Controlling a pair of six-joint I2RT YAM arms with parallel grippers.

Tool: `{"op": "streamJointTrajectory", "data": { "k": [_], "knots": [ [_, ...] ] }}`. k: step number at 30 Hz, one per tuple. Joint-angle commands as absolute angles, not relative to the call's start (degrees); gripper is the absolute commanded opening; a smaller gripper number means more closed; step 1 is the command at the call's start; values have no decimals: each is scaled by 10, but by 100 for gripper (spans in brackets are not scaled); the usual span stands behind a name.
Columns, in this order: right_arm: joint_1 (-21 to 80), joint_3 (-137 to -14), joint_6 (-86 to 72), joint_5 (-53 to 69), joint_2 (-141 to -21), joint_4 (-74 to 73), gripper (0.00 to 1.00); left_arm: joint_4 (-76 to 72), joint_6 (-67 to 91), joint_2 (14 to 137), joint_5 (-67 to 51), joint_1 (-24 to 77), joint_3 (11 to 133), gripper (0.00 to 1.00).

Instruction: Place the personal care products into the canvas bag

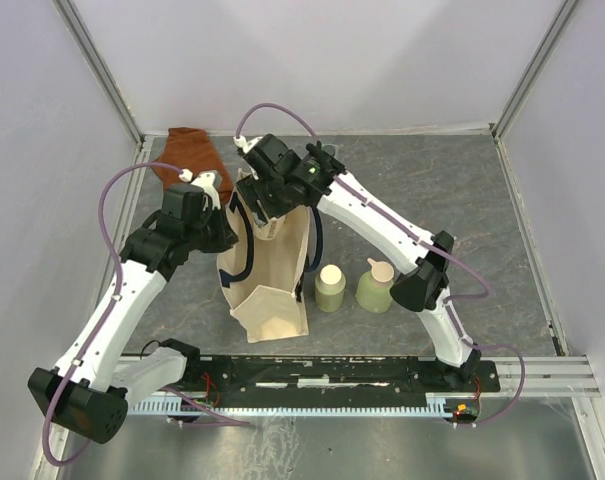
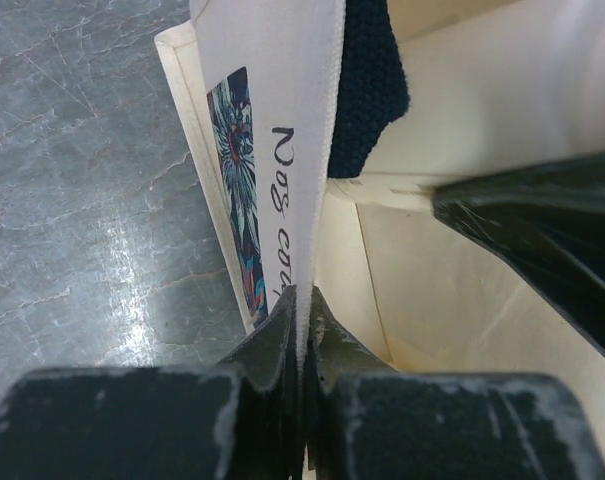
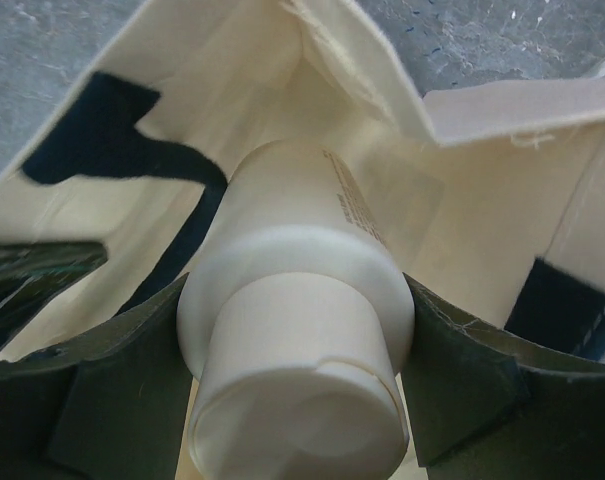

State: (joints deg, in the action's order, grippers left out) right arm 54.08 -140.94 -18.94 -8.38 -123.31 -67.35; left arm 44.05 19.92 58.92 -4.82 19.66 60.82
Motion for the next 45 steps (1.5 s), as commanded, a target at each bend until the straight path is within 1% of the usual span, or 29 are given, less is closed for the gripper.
{"op": "streamJointTrajectory", "data": {
  "k": [1,7,13,28,40,42,45],
  "knots": [
    [542,-1423,-200,-132,-1241,-629,0,426,208,568,-71,199,636,3],
    [542,-1411,-190,-148,-1268,-633,0,426,204,564,-63,199,621,3],
    [533,-1422,-177,-132,-1308,-648,0,411,205,553,-51,199,599,3],
    [523,-1326,-155,-110,-1322,-616,0,379,208,540,-37,200,548,3],
    [523,-1269,-154,-114,-1338,-612,0,377,207,545,-30,200,543,3],
    [523,-1268,-154,-114,-1339,-611,4,377,206,544,-31,200,543,3],
    [523,-1268,-157,-112,-1329,-609,27,377,207,544,-31,199,543,3]
  ]
}}
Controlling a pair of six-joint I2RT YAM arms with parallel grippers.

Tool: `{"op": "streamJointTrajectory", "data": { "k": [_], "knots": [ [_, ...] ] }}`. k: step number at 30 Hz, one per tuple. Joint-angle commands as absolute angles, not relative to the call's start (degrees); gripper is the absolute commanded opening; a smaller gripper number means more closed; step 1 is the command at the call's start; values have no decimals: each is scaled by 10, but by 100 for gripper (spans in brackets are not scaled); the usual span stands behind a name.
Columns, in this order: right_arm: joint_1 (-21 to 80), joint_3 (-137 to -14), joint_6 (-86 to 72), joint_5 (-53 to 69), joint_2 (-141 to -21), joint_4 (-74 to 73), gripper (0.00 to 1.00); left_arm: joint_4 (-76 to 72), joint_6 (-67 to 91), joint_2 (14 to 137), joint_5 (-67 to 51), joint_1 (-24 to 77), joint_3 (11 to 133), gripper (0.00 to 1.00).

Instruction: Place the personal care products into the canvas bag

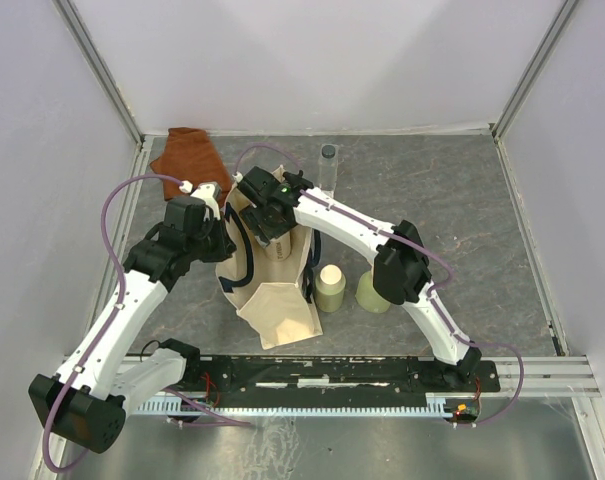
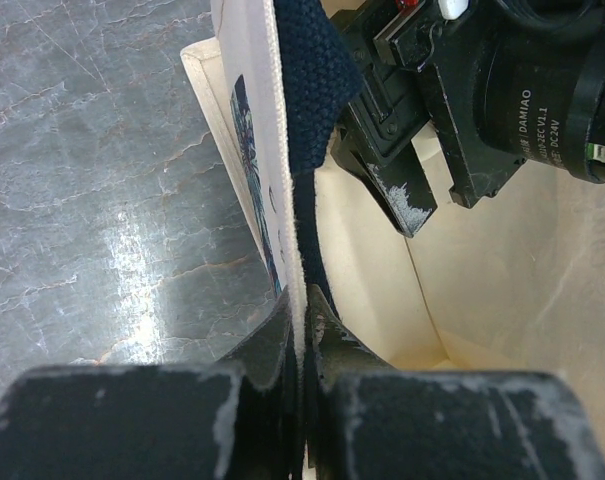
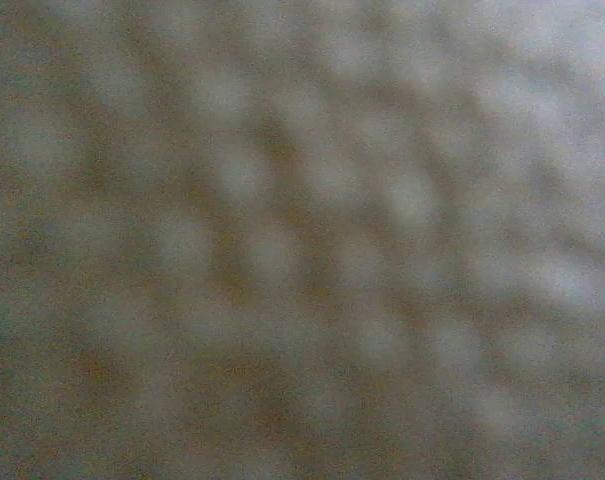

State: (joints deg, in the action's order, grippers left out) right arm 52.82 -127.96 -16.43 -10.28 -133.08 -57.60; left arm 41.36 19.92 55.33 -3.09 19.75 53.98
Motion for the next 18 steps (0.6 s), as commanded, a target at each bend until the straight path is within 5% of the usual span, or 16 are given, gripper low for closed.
{"op": "streamJointTrajectory", "data": {
  "k": [1,5,18],
  "knots": [
    [523,-1268,-157,-112,-1322,-607,36,378,207,544,-31,199,543,3],
    [523,-1274,-158,-112,-1294,-604,61,378,207,544,-30,199,543,3],
    [523,-1326,-149,-127,-1222,-613,88,378,211,547,-25,199,541,3]
  ]
}}
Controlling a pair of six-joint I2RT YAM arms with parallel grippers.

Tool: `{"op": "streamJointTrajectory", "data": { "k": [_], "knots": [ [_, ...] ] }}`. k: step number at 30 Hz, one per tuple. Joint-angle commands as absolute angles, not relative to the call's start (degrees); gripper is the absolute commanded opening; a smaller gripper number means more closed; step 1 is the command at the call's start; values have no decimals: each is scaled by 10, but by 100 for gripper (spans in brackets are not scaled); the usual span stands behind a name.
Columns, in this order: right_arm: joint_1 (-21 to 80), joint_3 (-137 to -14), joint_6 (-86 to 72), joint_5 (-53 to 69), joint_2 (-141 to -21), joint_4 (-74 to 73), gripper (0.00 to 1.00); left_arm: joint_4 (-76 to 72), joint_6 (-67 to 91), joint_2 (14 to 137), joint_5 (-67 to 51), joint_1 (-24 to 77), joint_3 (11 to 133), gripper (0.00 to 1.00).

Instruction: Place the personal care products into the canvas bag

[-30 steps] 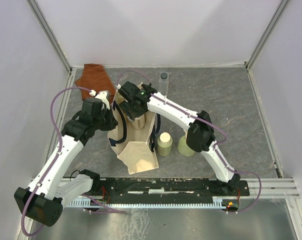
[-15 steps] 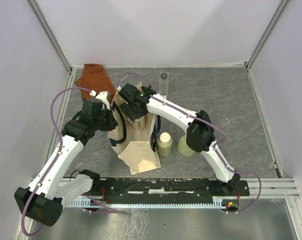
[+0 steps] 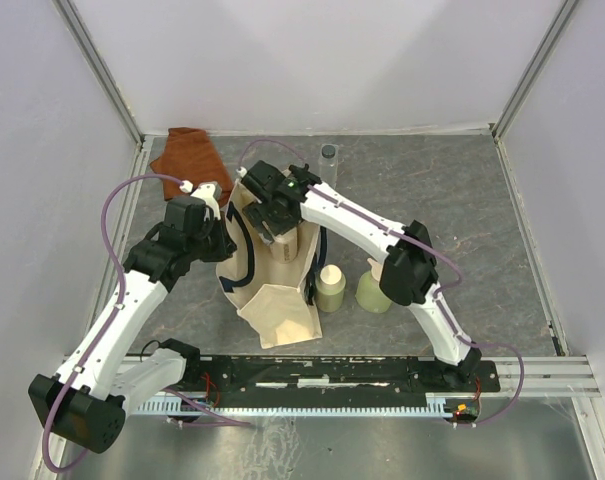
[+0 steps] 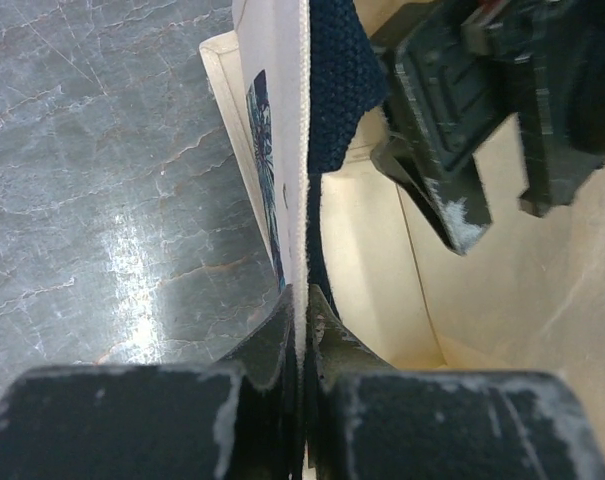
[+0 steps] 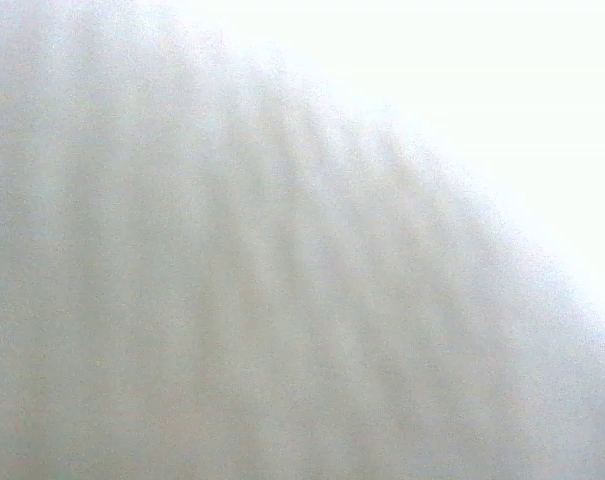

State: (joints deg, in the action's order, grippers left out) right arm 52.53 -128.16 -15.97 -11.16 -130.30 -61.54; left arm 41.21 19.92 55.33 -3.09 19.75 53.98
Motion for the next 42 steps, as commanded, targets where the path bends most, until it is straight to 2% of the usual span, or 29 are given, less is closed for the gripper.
{"op": "streamJointTrajectory", "data": {
  "k": [1,4,10,17,23,31,42],
  "knots": [
    [524,-1328,-149,-126,-1216,-611,92,378,211,547,-24,199,541,3],
    [523,-1329,-149,-123,-1204,-604,100,378,211,548,-22,199,544,3],
    [526,-1331,-150,-141,-1171,-614,100,378,212,551,-20,200,547,3],
    [527,-1250,-157,-183,-1035,-595,100,378,209,554,-18,199,551,3],
    [526,-1124,-176,-245,-894,-637,100,389,204,553,-6,199,558,3],
    [526,-889,-219,-274,-706,-669,100,400,199,552,3,200,573,3],
    [526,-743,-215,-277,-665,-635,100,411,199,551,9,200,584,3]
  ]
}}
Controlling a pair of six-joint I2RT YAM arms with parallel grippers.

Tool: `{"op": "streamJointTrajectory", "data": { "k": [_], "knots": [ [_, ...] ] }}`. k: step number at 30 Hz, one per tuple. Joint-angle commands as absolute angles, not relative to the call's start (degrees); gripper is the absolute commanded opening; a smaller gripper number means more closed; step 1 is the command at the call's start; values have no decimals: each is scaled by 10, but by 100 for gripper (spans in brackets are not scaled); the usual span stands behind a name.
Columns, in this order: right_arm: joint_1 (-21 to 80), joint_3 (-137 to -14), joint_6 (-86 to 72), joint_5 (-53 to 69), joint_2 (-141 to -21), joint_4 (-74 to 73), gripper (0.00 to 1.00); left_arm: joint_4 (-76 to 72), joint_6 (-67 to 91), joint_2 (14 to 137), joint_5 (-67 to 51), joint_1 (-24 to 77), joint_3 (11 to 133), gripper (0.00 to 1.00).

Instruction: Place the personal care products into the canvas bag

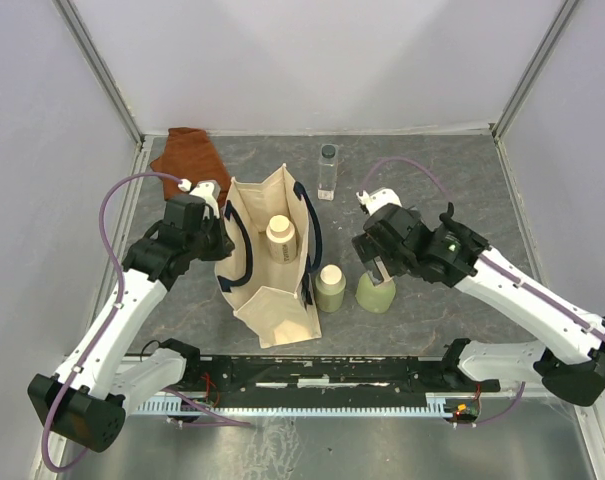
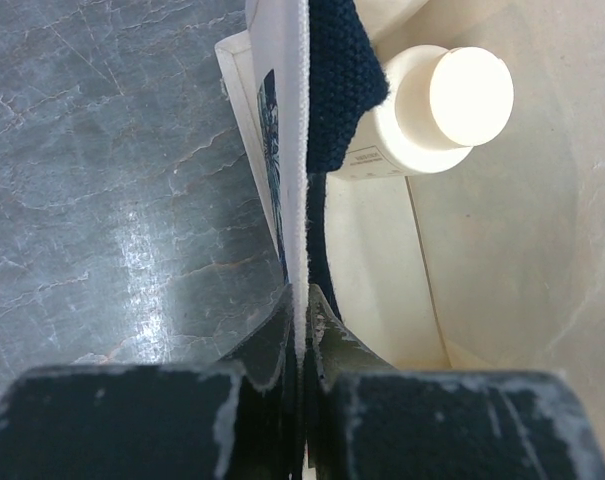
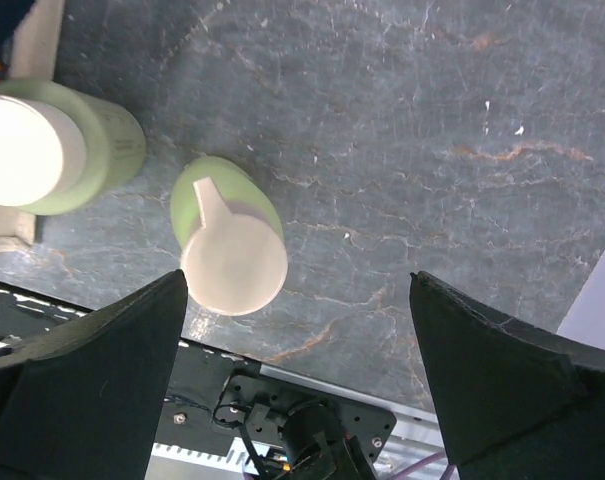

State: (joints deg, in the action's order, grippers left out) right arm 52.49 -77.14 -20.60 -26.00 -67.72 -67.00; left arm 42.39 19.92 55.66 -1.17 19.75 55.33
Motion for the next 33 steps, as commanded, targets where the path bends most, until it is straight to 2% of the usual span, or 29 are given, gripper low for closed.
{"op": "streamJointTrajectory", "data": {
  "k": [1,12,19,26,30,33],
  "knots": [
    [526,-732,-216,-272,-666,-625,100,411,199,550,9,199,584,3],
    [517,-632,-225,-213,-684,-545,100,414,200,546,6,200,578,3],
    [509,-578,-226,-187,-675,-503,94,415,201,548,6,200,576,3],
    [488,-544,-213,-144,-676,-460,93,414,201,546,7,199,573,3],
    [481,-532,-204,-129,-680,-445,89,414,201,547,7,199,572,3],
    [479,-526,-201,-121,-681,-441,82,414,201,548,7,200,571,3]
  ]
}}
